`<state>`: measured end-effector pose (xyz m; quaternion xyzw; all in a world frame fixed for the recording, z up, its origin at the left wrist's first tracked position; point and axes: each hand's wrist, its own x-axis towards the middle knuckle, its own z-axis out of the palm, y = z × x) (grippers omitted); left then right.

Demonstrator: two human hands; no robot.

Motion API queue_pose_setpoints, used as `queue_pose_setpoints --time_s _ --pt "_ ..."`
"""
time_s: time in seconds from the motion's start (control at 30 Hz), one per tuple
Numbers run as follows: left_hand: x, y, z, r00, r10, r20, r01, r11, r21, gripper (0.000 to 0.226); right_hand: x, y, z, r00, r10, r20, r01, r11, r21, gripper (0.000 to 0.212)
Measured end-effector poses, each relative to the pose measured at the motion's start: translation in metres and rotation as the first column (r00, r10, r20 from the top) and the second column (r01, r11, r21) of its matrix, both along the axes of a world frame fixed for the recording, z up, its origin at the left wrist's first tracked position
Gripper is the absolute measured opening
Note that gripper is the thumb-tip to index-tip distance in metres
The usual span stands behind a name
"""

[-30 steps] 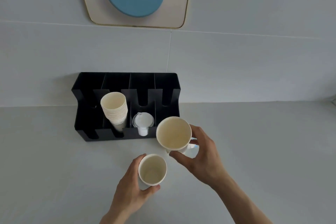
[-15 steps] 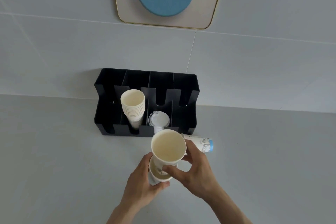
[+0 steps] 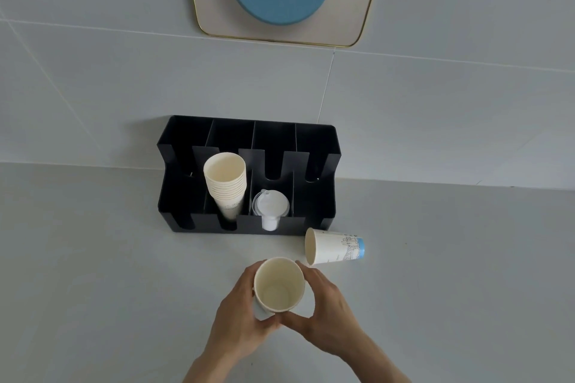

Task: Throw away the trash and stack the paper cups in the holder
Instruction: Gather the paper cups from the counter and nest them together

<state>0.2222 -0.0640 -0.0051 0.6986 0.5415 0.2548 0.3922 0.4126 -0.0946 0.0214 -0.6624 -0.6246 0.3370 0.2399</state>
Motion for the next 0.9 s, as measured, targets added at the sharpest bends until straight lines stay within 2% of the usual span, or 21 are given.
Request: queue_pose_setpoints --time_s 0.13,0.23,0.33,0.47,0.8,0.9 --pt "0.000 0.001 -0.003 1.000 -0.029 -0.010 0.029 0.999 0.017 0.099 0.015 0.002 0.006 0.997 0.045 0.056 -0.039 0.995 -0.091 0.119" --pt "0.000 0.001 -0.005 1.000 -0.013 0.011 0.012 1.000 0.026 0.097 0.039 0.009 0.008 0.979 0.034 0.201 -0.012 0.994 -0.110 0.110" --pt "0.000 0.000 -0.006 0.999 0.003 0.036 -0.004 0.999 0.039 0.094 0.064 0.024 0.009 0.915 0.007 0.404 0.018 0.998 -0.058 0.097" --pt "0.001 0.000 -0.008 0.999 0.007 0.045 -0.009 0.999 0.037 0.093 0.087 0.047 0.002 0.839 0.025 0.543 -0.023 1.000 -0.010 0.098" --pt "0.003 -0.002 -0.007 0.999 0.030 0.045 -0.031 0.999 0.027 0.095 0.089 0.081 -0.028 0.766 0.138 0.628 -0.098 0.990 -0.098 0.107" --pt "0.003 -0.003 -0.007 0.998 0.041 0.046 -0.042 0.999 0.022 0.094 0.087 0.086 -0.035 0.754 0.147 0.641 -0.105 0.989 -0.104 0.104"
